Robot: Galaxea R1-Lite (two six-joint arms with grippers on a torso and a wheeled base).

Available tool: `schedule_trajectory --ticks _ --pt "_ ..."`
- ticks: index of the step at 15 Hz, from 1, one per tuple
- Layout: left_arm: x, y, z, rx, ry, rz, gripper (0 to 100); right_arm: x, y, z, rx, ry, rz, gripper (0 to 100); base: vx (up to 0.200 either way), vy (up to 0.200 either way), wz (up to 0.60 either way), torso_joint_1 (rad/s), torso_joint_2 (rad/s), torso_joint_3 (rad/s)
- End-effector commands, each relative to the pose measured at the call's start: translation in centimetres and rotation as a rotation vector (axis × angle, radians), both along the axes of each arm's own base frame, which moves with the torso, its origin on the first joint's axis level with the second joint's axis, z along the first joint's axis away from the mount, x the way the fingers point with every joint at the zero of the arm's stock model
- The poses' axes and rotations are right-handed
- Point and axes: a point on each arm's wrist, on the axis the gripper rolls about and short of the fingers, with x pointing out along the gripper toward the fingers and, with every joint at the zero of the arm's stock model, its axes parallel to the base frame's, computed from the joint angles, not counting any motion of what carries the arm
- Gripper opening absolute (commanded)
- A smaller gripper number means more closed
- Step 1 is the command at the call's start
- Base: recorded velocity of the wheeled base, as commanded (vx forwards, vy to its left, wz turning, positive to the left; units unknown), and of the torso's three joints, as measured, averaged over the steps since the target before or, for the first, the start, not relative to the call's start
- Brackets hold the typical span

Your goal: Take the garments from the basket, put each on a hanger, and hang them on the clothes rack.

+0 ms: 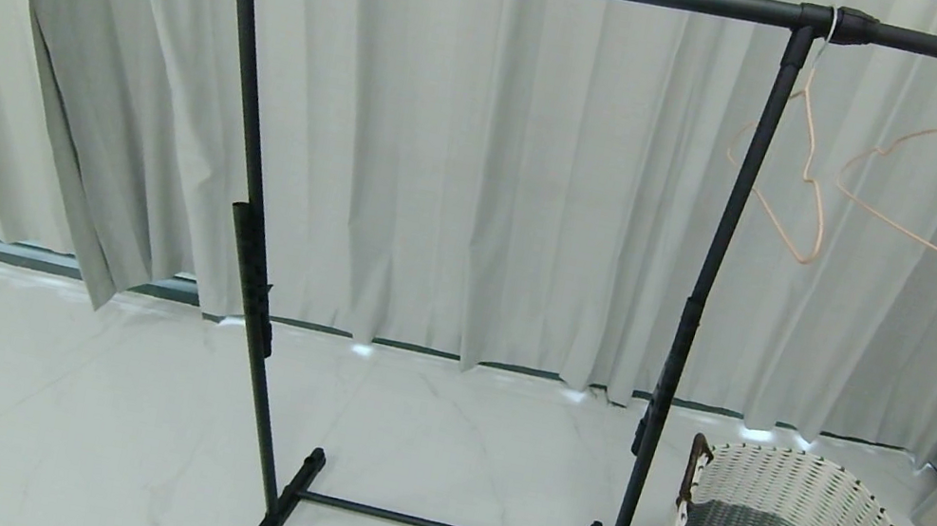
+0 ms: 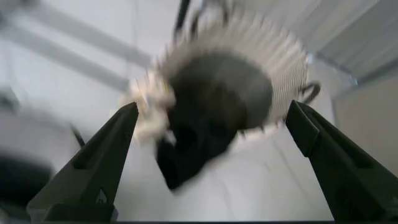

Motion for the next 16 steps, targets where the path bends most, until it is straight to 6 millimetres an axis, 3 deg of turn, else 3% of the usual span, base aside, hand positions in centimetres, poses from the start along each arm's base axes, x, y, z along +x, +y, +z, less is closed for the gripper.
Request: schedule_trajectory --ticks 1,5,8,16 --pt "0.0 0.0 0.0 0.000 -0.001 0.000 100 4.0 0.1 -3.5 -0.250 0.368 0.111 100 0.000 0.000 0.00 0.000 0.00 0.000" --pt "0.0 0.0 0.0 0.000 -0.001 0.002 100 5.8 0.2 -5.4 -0.345 0.494 0.203 100 0.000 0.000 0.00 0.000 0.00 0.000" --pt "0.0 0.0 0.0 0.000 -0.001 0.002 100 8.3 0.2 -6.3 -0.392 0.460 0.179 100 0.000 0.000 0.00 0.000 0.00 0.000" --pt "0.0 0.0 0.0 0.000 -0.001 0.002 100 10.9 0.2 -8.2 -0.453 0.400 0.167 100 0.000 0.000 0.00 0.000 0.00 0.000"
